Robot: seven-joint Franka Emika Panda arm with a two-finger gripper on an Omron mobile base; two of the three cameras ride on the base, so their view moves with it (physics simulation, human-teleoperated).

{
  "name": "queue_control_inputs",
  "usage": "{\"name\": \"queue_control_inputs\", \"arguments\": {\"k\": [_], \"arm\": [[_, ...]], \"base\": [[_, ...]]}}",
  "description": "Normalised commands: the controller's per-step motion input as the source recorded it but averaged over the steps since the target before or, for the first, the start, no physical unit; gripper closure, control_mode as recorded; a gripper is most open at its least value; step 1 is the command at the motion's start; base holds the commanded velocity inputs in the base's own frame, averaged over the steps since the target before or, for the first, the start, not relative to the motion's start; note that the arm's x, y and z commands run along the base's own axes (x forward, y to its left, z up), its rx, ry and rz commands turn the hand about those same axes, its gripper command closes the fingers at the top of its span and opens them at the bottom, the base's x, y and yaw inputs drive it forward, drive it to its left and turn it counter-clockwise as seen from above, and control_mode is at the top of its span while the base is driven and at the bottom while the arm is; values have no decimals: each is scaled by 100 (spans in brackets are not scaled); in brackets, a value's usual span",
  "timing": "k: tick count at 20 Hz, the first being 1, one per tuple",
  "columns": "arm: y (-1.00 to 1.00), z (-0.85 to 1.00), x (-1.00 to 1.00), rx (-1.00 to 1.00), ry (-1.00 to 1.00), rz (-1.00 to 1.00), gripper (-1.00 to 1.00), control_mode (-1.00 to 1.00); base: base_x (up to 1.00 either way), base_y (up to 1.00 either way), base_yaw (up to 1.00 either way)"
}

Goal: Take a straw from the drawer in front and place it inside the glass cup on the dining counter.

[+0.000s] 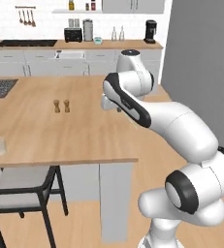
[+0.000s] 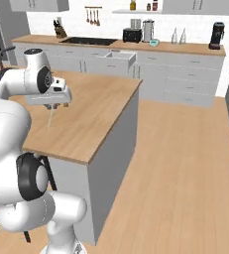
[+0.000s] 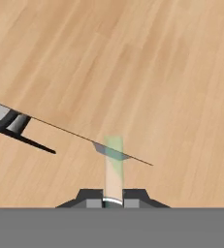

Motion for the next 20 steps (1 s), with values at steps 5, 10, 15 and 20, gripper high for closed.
{"name": "queue_control_inputs", "arguments": {"k": [5, 10, 15, 20], "arm": [[0, 0, 0, 0, 0, 0, 100, 100], [0, 0, 0, 0, 0, 0, 100, 100], [0, 0, 0, 0, 0, 0, 100, 100], [0, 0, 0, 0, 0, 0, 100, 100]], "base": [[-28, 100, -46], [-39, 100, -43], [-47, 100, -39], [-16, 95, -16]]}}
